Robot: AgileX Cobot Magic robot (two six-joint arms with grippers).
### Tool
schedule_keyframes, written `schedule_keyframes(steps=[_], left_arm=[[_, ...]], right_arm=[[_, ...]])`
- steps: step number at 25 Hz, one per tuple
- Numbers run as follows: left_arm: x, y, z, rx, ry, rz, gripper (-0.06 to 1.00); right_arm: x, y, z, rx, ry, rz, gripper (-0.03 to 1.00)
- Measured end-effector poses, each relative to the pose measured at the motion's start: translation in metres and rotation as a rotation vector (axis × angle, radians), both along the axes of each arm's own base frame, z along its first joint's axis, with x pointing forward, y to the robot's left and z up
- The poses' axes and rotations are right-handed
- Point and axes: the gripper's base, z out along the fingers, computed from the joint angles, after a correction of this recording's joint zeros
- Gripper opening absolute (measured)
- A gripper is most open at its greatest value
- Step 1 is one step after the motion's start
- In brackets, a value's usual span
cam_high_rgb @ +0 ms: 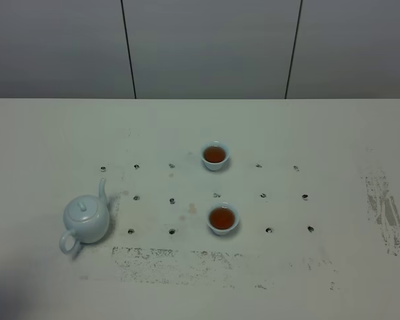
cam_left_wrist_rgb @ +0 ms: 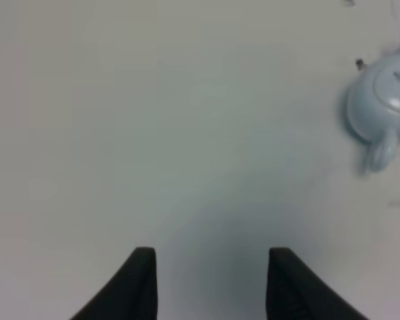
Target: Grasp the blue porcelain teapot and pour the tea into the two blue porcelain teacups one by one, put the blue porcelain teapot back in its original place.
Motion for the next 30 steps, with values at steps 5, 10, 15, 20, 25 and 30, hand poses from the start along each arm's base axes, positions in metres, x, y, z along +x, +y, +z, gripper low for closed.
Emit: schedule_keyframes(steps=[5,10,15,20,25,30], left_arm=[[-0.026,-0.004,0.004,-0.013,0.025,-0.002,0.44],[-0.039,-0.006,0.001,-0.01,-0.022,-0.003,0.44],[-0.052,-0.008,-0.026,-0.002,-0.088,-0.003,0.44],[-0.072,-0.017,-0.047,-0.079,-0.138,-0.02,0.44],[-0.083,-0.022,-0.058,-0.069,-0.208,-0.081,0.44],[-0.09,-0.027,-0.056,-0.087,-0.282,-0.112,0.44]], right_arm=[[0.0,0.0,0.0,0.0,0.0,0.0,0.35],[0.0,0.0,0.0,0.0,0.0,0.0,0.35],[0.0,0.0,0.0,0.0,0.0,0.0,0.35],[0.0,0.0,0.0,0.0,0.0,0.0,0.35],[0.0,0.0,0.0,0.0,0.0,0.0,0.35],[0.0,0.0,0.0,0.0,0.0,0.0,0.35]])
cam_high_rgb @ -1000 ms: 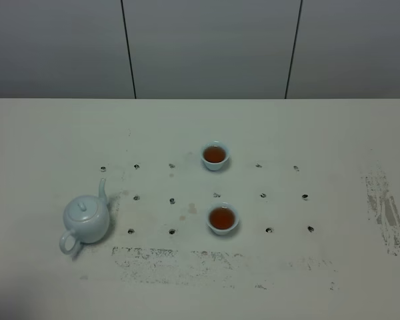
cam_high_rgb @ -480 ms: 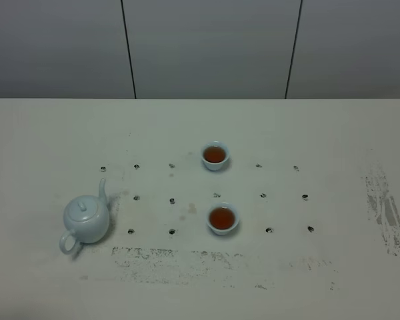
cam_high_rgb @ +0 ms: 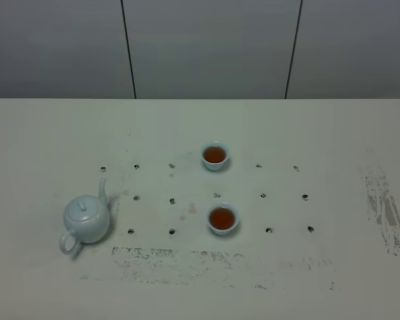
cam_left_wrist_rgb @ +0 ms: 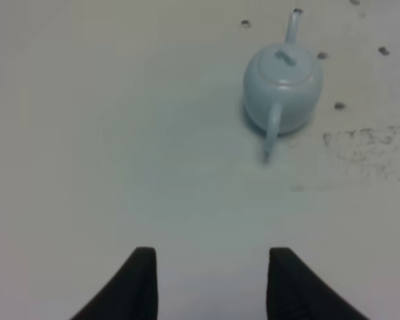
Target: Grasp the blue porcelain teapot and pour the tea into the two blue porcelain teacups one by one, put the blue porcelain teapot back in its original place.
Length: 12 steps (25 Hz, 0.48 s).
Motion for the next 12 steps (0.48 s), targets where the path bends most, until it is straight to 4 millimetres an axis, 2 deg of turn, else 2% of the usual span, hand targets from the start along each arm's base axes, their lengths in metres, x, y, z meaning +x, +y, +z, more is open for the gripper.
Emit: schedule_keyframes(steps=[12], left_arm=[[-0.018,0.002,0.002,-0.053,-0.095,-0.013,0.44]], right_arm=[[0.0,0.0,0.0,0.0,0.0,0.0,0.35]])
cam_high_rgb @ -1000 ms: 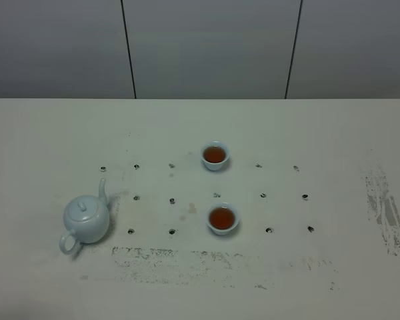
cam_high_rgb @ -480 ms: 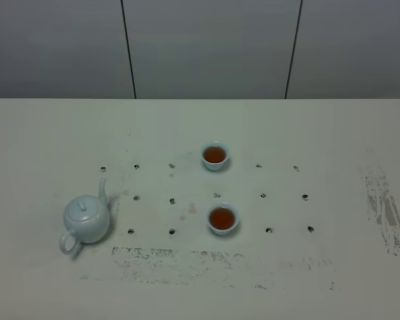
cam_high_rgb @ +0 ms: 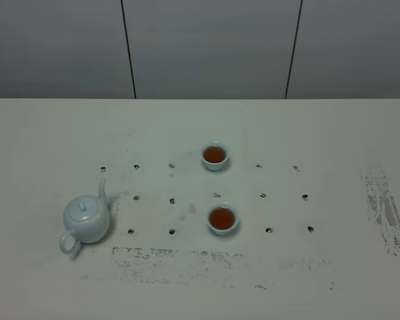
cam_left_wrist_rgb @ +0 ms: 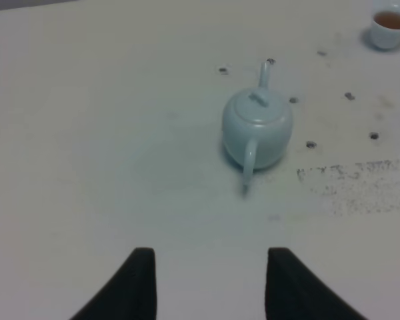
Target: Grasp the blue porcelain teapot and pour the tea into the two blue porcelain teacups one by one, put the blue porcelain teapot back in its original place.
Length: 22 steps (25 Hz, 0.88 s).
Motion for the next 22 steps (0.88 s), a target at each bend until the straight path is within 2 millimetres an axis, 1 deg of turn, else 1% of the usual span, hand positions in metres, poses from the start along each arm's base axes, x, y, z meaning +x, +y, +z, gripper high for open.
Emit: schedule_keyframes(steps=[4,7,12,15,22], left_arm=[[-0.016,0.0,0.002,-0.013,0.003,0.004,0.44],[-0.023,0.0,-0.002,-0.039,0.032,0.016,0.44],[-0.027,0.001,-0.008,-0.047,0.113,0.037,0.44],[-0.025,0.001,-0.011,-0.057,0.116,0.048,0.44],[-0.025,0.005,-0.011,-0.07,0.113,0.105,0.44]], right_arm=[[0.0,0.0,0.0,0.0,0.0,0.0,0.35],[0.0,0.0,0.0,0.0,0.0,0.0,0.35],[0.0,0.0,0.0,0.0,0.0,0.0,0.35],[0.0,0.0,0.0,0.0,0.0,0.0,0.35],[0.0,0.0,0.0,0.0,0.0,0.0,0.35]])
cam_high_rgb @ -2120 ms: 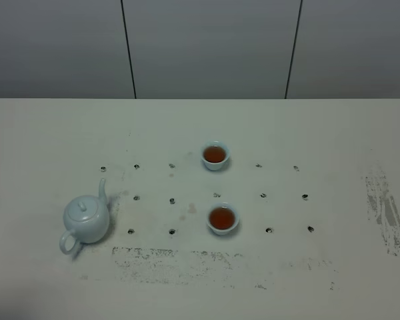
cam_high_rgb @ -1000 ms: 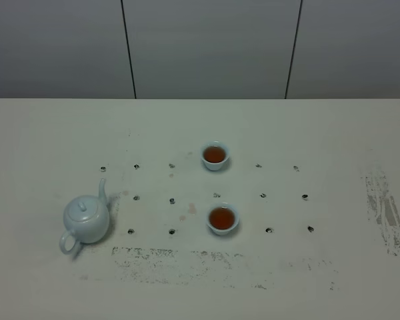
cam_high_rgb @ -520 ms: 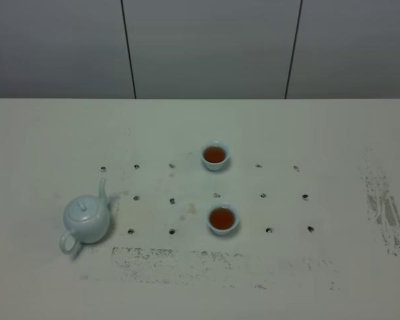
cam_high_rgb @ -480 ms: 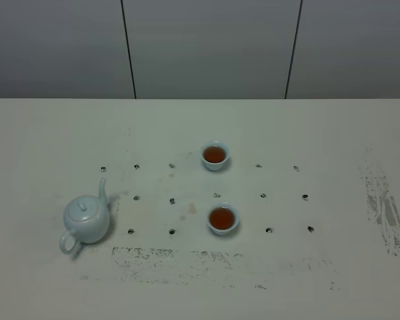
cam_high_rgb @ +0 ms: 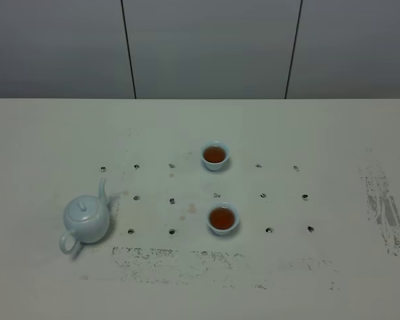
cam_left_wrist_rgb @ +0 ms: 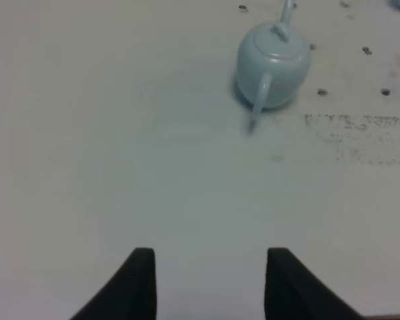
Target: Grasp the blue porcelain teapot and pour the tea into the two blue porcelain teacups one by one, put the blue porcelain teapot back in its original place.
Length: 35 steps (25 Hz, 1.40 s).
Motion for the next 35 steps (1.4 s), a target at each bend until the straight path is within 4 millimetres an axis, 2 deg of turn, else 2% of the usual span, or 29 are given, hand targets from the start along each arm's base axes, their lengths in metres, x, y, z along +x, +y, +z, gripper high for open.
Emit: schedule_keyframes(steps=[35], left_arm=[[0.0001,0.0003,0.0001,0.001,-0.001,0.003,0.44]], right_arm=[[0.0,0.0,0.0,0.0,0.0,0.0,0.35]])
